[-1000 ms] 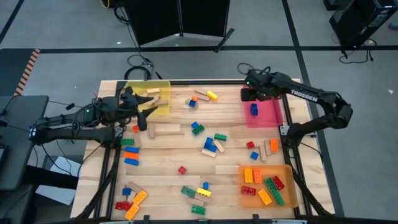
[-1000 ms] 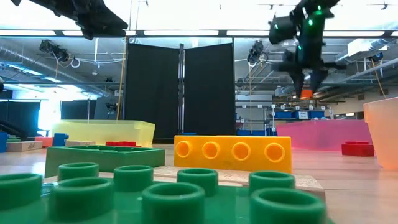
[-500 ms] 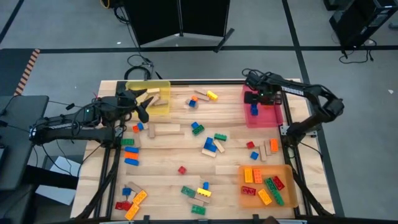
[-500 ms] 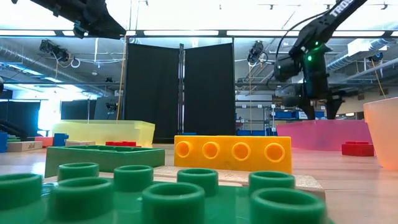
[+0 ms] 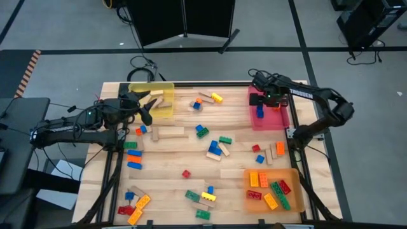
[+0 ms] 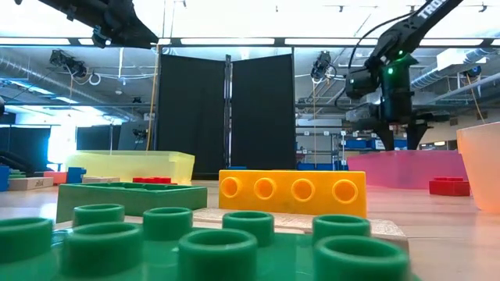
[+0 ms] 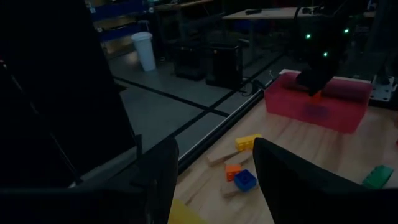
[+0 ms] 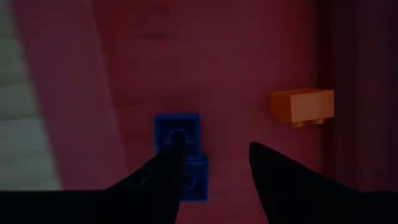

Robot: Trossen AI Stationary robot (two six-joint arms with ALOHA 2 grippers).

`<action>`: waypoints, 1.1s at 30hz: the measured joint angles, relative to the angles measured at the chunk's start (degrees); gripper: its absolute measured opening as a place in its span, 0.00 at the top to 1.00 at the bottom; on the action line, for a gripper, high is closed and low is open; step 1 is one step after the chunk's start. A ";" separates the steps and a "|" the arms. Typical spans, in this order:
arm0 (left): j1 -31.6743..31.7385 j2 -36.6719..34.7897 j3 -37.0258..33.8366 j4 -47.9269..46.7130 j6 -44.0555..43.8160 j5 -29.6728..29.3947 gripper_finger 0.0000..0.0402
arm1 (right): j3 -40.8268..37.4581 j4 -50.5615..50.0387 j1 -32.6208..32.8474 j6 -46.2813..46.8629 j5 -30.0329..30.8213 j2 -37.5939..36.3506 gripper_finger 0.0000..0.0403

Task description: Sort blocks by size

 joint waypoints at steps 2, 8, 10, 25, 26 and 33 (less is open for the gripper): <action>0.00 0.00 0.00 0.00 0.02 -0.01 0.46 | 0.00 -0.04 0.42 0.00 -0.93 -2.04 0.53; 0.00 0.02 0.00 0.00 0.00 0.00 0.46 | 0.04 -0.11 4.21 1.56 -1.95 -9.20 0.54; 0.00 0.02 0.00 0.00 0.00 0.00 0.46 | 0.04 -0.11 6.24 2.18 -1.83 -11.36 0.55; 0.00 0.04 0.00 -0.07 0.07 0.77 0.46 | 0.07 1.22 24.38 -9.17 -4.84 -16.99 0.56; 0.00 0.04 0.02 -0.07 0.57 1.16 0.46 | 0.07 1.73 25.55 -11.09 -5.95 -16.80 0.57; -0.02 1.27 0.00 0.01 5.92 6.77 0.46 | -0.35 4.13 32.12 -17.71 -7.26 -15.74 0.61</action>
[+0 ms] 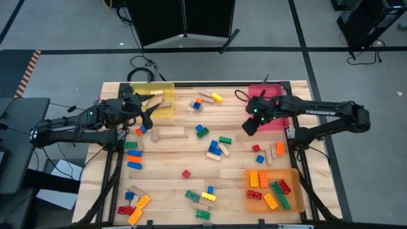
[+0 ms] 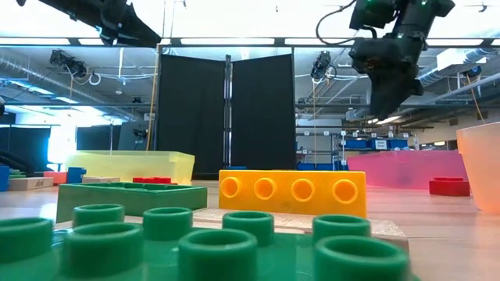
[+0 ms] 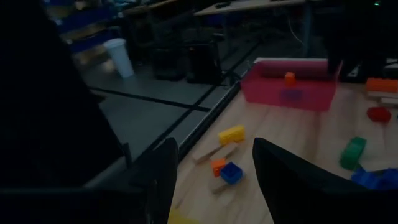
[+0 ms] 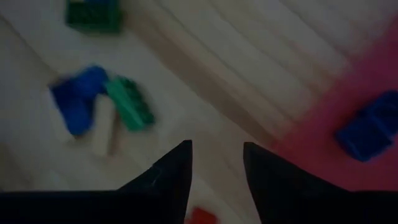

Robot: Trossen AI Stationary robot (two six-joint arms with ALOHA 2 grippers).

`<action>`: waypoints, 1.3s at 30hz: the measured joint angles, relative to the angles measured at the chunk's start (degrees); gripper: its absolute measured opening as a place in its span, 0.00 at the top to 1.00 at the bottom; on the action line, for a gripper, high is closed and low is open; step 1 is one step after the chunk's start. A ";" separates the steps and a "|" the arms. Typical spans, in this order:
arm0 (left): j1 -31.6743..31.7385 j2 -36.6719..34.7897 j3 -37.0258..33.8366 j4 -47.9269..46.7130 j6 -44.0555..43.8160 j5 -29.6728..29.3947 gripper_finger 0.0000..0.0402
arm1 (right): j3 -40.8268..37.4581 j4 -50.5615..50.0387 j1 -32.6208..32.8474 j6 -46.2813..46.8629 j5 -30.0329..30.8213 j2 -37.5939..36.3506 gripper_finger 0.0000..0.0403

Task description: Sort blocks by size

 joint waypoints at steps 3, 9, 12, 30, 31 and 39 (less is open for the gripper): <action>0.00 0.91 0.00 0.17 0.02 0.64 0.46 | -0.14 3.45 1.52 3.01 0.26 -0.09 0.62; -0.78 2.74 0.02 2.34 0.09 2.60 0.46 | -0.20 13.21 7.99 -2.41 2.56 -3.84 0.65; -1.93 3.30 0.02 3.16 0.26 2.62 0.46 | -0.20 13.46 11.77 -3.67 4.09 -6.41 0.67; -21.82 25.02 15.99 -11.19 0.09 1.07 0.46 | -0.20 3.53 29.67 1.43 9.93 -14.91 0.72; -22.54 27.01 17.20 -12.29 0.09 1.32 0.46 | -0.20 3.37 30.08 1.43 9.96 -14.92 0.72; -26.02 42.35 25.97 -17.32 0.04 7.97 0.46 | -0.20 0.70 33.45 1.50 10.10 -14.92 0.72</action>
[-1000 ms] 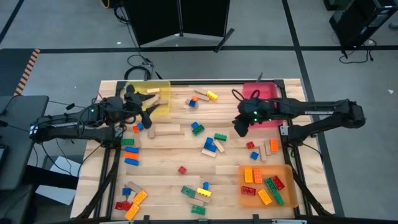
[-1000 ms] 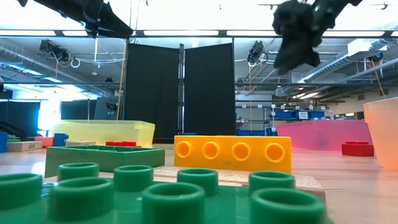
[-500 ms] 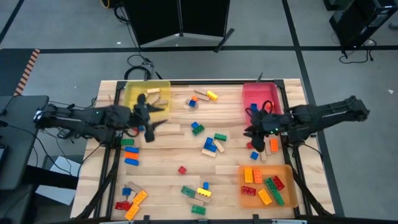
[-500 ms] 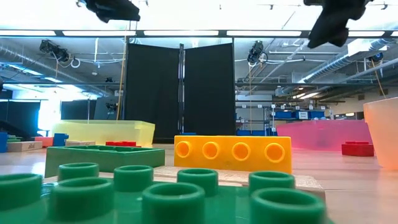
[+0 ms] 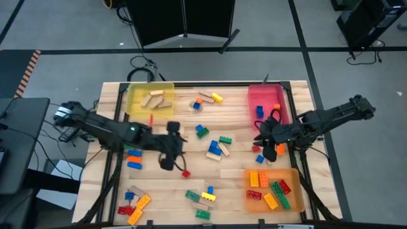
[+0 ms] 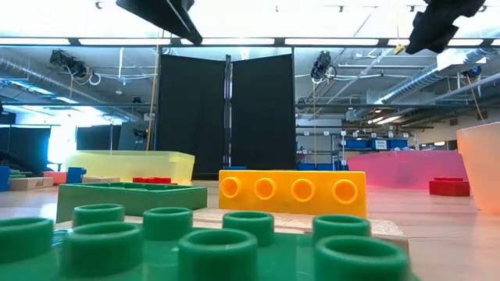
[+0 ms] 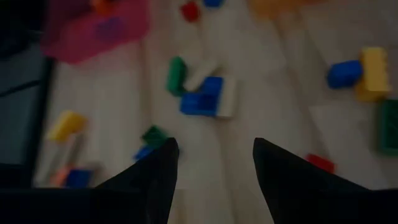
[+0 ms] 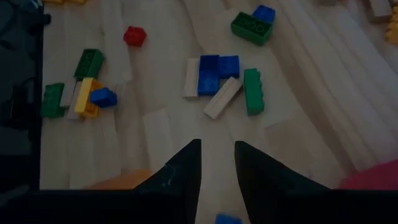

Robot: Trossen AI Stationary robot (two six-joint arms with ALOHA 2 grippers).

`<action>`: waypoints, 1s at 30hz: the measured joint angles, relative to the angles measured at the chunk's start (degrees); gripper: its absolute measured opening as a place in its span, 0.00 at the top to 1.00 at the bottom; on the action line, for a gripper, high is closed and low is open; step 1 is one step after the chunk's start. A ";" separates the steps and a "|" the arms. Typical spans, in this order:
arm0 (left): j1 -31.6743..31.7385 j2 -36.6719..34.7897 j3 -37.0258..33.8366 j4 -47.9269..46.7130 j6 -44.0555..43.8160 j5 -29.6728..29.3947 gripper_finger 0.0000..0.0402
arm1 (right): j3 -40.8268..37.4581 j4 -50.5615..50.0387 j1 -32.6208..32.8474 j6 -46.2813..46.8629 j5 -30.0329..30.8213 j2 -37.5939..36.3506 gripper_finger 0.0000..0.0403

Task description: Sort blocks by size

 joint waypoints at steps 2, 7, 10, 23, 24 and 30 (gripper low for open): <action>-0.56 2.96 1.32 -0.07 -0.12 1.21 0.46 | 0.00 -0.54 0.97 0.12 0.01 0.00 0.72; -2.25 9.85 4.59 -0.12 -0.20 1.32 0.46 | 0.00 -2.05 3.53 0.12 0.00 0.00 0.72; -2.63 13.64 5.99 0.02 0.06 4.72 0.46 | 0.00 -3.45 4.82 0.13 0.00 0.00 0.72; -3.41 26.45 6.35 0.81 0.33 18.07 0.46 | 0.00 -5.06 8.51 0.21 0.00 0.00 0.72; -3.49 27.34 6.35 0.54 0.90 18.38 0.46 | 0.00 -5.07 8.65 0.23 0.00 0.00 0.72; -3.51 30.07 6.33 -0.59 1.56 19.04 0.46 | 0.00 -5.75 9.02 1.43 0.00 0.00 0.72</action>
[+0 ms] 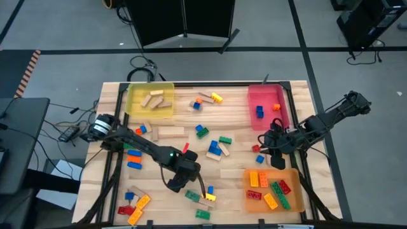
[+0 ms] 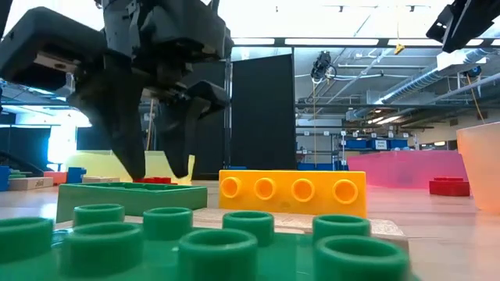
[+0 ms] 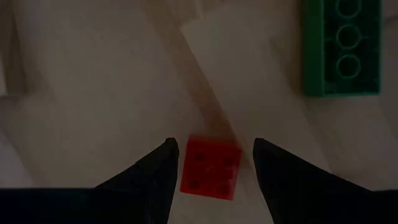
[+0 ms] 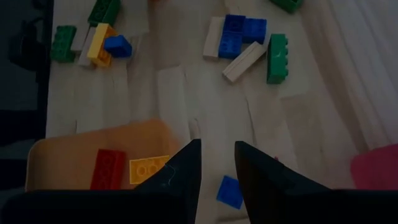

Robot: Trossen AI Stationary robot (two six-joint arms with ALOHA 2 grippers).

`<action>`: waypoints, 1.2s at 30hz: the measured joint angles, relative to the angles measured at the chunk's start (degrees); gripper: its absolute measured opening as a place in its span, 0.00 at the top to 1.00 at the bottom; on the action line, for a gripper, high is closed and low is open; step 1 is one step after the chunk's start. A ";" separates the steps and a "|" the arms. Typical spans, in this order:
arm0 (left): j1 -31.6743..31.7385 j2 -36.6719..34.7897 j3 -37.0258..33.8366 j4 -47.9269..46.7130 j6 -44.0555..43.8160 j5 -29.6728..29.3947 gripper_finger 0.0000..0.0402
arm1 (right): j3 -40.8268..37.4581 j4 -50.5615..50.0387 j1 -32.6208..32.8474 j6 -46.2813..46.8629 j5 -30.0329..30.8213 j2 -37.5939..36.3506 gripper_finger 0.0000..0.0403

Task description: Sort blocks by size

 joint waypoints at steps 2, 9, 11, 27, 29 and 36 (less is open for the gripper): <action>0.00 0.23 0.02 -0.06 0.02 -0.26 0.46 | 0.00 -0.21 0.00 0.00 0.00 0.00 0.72; 0.00 0.94 -0.07 -3.08 4.16 -1.02 0.46 | 0.00 -0.19 -0.02 -0.04 2.11 0.00 0.72; 0.00 1.13 -0.07 -2.83 4.32 -0.85 0.46 | 0.00 -0.19 -0.02 -0.06 2.46 0.00 0.72; 0.22 3.90 0.07 -1.03 4.49 -1.50 0.56 | 0.00 -0.28 -0.04 -0.03 4.98 0.00 0.72; 0.22 3.87 0.07 -1.09 4.47 -1.32 0.62 | 0.00 -0.30 -0.04 -0.04 4.98 0.00 0.72; 0.30 3.70 0.13 -1.01 1.27 -1.55 0.64 | 0.00 -0.48 -0.04 -0.21 4.98 0.00 0.72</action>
